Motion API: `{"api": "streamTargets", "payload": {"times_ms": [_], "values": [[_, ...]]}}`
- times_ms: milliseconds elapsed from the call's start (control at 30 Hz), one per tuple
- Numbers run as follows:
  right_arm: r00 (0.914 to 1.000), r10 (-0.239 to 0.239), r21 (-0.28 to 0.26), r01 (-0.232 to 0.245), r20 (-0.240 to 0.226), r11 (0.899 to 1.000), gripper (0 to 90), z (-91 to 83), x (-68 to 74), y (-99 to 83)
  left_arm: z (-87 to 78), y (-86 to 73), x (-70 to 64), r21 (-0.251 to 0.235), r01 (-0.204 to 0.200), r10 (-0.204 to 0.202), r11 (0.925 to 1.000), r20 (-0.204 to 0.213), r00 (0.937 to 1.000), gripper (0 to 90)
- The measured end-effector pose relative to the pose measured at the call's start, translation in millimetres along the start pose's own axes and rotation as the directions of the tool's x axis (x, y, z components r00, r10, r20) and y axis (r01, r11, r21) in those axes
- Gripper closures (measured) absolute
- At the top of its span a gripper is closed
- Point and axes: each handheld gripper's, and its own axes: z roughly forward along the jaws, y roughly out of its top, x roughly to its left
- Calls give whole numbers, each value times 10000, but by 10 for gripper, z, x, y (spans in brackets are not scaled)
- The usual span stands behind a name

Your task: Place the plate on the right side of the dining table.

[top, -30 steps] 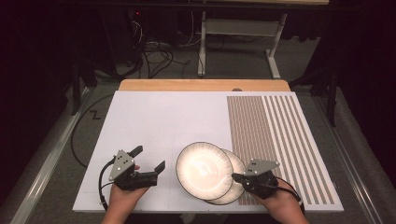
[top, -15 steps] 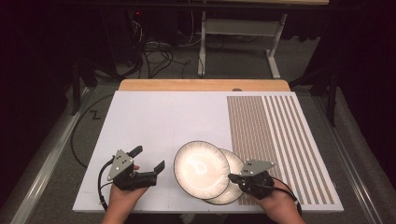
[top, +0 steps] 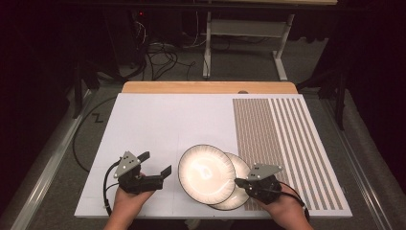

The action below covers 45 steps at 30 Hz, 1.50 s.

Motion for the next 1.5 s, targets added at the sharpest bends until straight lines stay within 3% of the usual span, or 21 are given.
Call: {"api": "streamTargets", "payload": {"times_ms": [233,500,733,867,933,967,1033,1200,1267,1433,1500], "values": [[10000,-18,-29,18,-14,10000,900,1,-1,-2,-19,35,55,876,629,-655,9942,270,9975,47],[10000,-20,-11,20,18,10000,900,0,3,-1,9,54,137,1772,1316,-1442,9753,601,9877,47],[10000,-30,-4,30,16,10000,900,0,3,0,47,70,165,2403,1822,-2110,9535,1002,9723,47],[10000,-25,0,25,19,10000,900,0,4,0,64,81,188,2669,2196,-2583,9384,1194,9587,47],[10000,-9,5,9,2,10000,900,0,2,0,72,84,215,2888,2504,-2972,9241,1308,9458,46],[10000,-9,5,9,2,10000,900,0,2,0,74,85,221,2937,2589,-3069,9202,1306,9427,46],[10000,-11,6,11,-1,10000,900,0,2,-1,73,84,252,3105,2886,-3434,9057,1383,9289,47],[10000,-11,18,11,5,10000,900,-1,5,-2,80,69,293,3345,3335,-4004,8814,1545,9032,47],[10000,-12,17,12,7,10000,900,-1,5,-1,85,56,312,3445,3552,-4276,8690,1615,8894,46],[10000,-10,24,10,8,10000,900,-1,6,-1,95,47,344,3717,3743,-4573,8495,1651,8739,47],[10000,-7,25,7,8,10000,900,-1,5,-1,99,47,357,3808,3863,-4748,8401,1717,8632,47]]}}
